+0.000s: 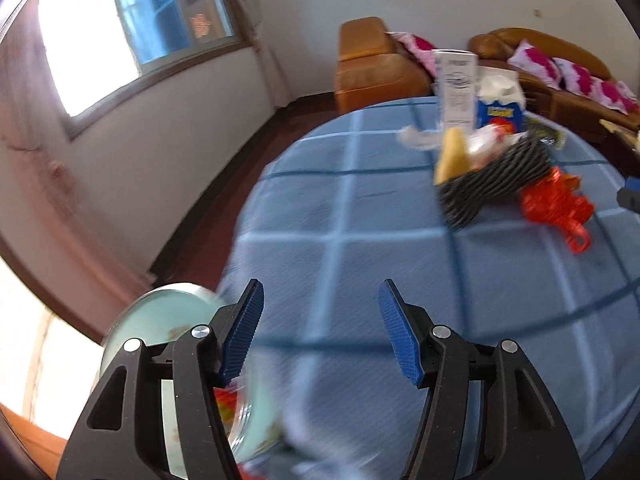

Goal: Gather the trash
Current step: 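Grasp the black mesh bundle with the left gripper while the right gripper approaches the red plastic bag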

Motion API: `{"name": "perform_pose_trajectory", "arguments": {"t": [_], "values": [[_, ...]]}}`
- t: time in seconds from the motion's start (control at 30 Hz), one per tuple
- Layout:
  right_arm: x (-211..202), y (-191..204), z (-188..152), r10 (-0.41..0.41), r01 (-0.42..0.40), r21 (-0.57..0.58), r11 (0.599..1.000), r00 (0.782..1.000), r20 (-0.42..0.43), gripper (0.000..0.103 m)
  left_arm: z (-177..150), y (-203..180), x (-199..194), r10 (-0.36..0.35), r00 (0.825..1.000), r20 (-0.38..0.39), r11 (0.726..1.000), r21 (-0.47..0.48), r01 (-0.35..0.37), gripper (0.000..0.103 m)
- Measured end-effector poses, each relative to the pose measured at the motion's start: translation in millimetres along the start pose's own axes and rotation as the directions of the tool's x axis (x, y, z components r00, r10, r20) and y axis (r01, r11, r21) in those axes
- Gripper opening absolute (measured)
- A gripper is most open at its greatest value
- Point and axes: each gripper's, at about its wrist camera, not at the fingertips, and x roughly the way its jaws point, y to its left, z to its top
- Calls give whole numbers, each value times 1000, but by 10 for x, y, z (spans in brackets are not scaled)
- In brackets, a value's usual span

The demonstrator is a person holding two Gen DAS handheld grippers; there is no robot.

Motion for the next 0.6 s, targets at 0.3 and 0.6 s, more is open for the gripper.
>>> {"name": "perform_pose_trajectory", "arguments": {"t": [0.3,0.6], "values": [[-48,-513,-119,-58,57,105,993,998,6,65,358,-510,436,-133,991,-8,991,-23,133,59],[20,-612,-170,-70,70,112,991,998,0,68,524,-763,629,-228,973,-20,974,11,228,47]]}}
